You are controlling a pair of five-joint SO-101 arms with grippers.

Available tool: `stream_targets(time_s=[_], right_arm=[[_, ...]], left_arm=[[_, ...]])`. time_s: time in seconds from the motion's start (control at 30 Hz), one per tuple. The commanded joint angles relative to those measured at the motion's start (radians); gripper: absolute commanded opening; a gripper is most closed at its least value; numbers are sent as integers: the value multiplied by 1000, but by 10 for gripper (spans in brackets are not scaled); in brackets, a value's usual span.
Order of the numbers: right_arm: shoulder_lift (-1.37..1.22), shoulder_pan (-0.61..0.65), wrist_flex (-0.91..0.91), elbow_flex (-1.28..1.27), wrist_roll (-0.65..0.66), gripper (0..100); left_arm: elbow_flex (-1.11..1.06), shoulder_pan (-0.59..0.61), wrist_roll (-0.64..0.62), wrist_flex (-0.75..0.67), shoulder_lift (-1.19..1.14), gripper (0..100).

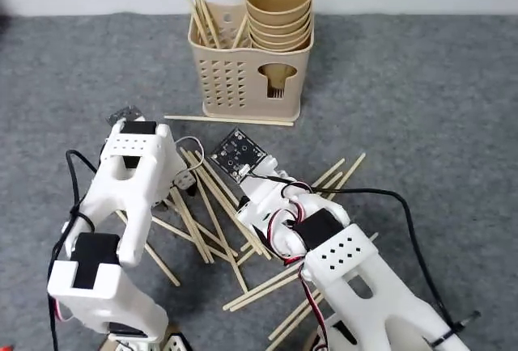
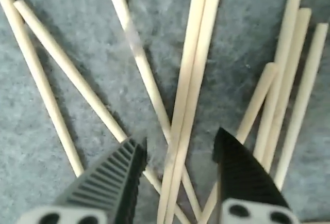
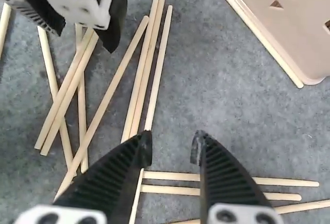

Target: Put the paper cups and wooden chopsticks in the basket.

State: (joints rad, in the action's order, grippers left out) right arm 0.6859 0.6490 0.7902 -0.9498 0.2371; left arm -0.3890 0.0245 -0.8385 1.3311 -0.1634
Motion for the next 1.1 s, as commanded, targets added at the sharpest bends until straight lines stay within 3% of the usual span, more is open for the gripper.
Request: stream_targets(time_s=[0.0,0.17,0.33,0.87,1.07], right_arm=[[35,-12,-22,12,11,144],[35,-12,-22,14,11,144],[35,-12,-22,14,9,144],[35,-13,-22,14,5,144],[35,-13,-22,14,6,144]], left_arm=[[4,0,12,-14,32,118],[-54,2,12,-106,32,23],[-153,6,12,-187,32,13],[-131,9,8,-178,44,13],[7,9,8,-55,44,16]])
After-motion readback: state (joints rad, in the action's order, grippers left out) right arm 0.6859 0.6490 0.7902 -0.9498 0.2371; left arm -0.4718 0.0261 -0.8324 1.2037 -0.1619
